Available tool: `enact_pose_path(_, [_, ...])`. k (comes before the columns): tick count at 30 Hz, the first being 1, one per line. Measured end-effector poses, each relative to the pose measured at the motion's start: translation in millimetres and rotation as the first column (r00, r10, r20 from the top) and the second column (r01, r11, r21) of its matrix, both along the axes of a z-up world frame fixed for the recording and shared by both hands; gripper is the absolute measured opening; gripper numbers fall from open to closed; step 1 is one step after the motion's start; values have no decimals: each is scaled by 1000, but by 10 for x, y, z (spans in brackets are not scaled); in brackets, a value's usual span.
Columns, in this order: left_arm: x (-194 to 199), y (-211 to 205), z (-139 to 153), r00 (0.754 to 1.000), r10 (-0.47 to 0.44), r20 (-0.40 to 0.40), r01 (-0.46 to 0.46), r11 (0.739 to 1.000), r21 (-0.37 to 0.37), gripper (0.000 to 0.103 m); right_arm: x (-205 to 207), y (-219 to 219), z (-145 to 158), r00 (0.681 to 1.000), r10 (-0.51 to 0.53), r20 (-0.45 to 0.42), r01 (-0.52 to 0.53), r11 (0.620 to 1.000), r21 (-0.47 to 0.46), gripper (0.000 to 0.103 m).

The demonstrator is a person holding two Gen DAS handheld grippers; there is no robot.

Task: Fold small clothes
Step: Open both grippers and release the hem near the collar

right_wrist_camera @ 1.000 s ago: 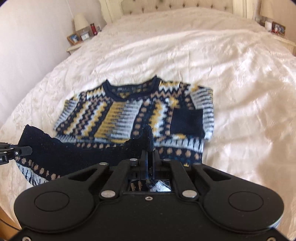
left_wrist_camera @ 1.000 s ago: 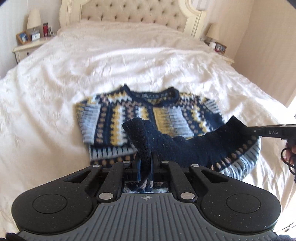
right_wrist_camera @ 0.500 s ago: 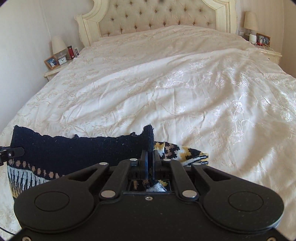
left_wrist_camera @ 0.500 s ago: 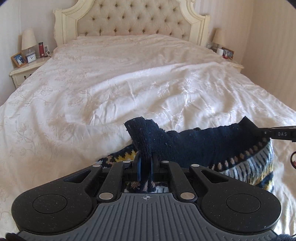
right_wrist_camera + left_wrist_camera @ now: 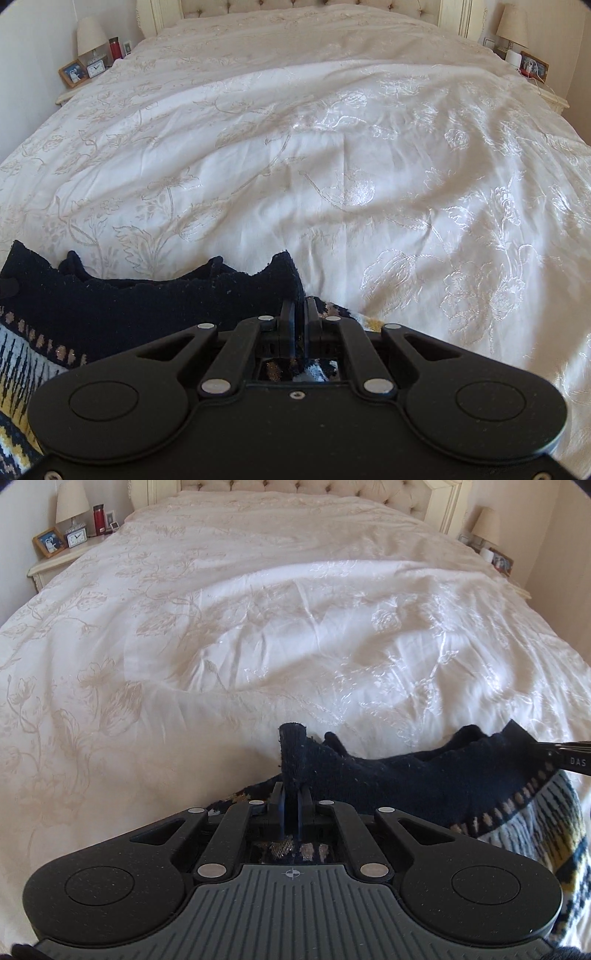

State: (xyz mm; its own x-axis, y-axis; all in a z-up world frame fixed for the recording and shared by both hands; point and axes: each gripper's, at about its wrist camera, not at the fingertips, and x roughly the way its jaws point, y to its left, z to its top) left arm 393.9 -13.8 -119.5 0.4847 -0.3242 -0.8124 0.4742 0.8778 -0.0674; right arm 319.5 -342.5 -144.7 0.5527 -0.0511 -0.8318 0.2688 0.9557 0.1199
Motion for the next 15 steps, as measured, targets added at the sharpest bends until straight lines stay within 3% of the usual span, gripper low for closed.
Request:
enact_pose_path(4, [100, -10, -219, 999, 19, -49, -15, 997, 78, 13, 113, 8, -209, 998, 4, -70, -3, 1000, 8, 15])
enact_pose_path(5, [125, 14, -245, 998, 34, -61, -29, 996, 79, 24, 119, -3, -244, 997, -4, -82, 5, 1000, 15, 20])
enact_pose_path(7, [180, 90, -259, 994, 69, -84, -64, 996, 55, 29, 101, -29, -271, 996, -23, -87, 25, 1000, 16, 30])
enact_pose_path(9, [211, 164, -226, 990, 86, -108, -83, 996, 29, 31, 71, -79, -258, 996, -40, -81, 41, 999, 6, 51])
enact_pose_path(10, [213, 189, -191, 989, 98, -111, -95, 995, 32, 37, 45, -106, -230, 996, -48, -76, 48, 999, 6, 54])
enact_pose_path(15, [81, 228, 33, 983, 166, -81, -156, 980, 125, 50, -131, -136, 35, 996, -84, -25, 84, 996, -9, 78])
